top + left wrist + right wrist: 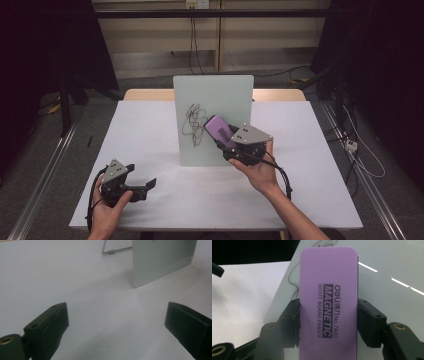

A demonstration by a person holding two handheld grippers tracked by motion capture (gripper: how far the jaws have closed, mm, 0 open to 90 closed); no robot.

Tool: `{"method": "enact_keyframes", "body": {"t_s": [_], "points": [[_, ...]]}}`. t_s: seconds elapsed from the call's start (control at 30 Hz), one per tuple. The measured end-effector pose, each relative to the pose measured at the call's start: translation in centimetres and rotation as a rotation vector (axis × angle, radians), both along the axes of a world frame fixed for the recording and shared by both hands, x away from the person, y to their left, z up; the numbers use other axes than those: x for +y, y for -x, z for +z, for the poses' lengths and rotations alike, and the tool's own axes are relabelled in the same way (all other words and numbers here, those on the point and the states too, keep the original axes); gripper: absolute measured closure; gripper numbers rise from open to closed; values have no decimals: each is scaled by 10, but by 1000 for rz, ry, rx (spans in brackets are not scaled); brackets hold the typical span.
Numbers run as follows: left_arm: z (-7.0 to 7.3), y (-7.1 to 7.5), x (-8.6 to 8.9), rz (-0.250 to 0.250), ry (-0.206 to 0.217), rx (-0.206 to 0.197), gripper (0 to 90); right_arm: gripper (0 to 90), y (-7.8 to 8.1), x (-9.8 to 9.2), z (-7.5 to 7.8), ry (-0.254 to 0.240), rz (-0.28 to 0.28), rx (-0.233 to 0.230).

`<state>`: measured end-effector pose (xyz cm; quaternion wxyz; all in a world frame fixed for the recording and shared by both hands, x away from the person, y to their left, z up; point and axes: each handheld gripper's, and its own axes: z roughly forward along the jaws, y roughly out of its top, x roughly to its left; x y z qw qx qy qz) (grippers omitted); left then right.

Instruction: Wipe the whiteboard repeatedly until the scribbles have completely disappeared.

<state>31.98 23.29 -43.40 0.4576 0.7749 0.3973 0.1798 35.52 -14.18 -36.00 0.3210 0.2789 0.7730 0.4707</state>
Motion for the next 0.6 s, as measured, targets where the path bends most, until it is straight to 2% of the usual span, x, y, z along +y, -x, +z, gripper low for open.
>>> {"method": "enact_keyframes", "body": {"t_s": [0.33, 0.53, 0.6], "points": [[1, 0, 1, -2, -1, 1, 53, 417, -12, 21, 8, -20, -6, -35], [0, 0, 1, 0, 0, 2, 53, 417, -17, 30, 8, -69, -33, -36], [1, 0, 1, -1, -3, 2, 53, 417, -18, 31, 8, -69, -39, -38]]}}
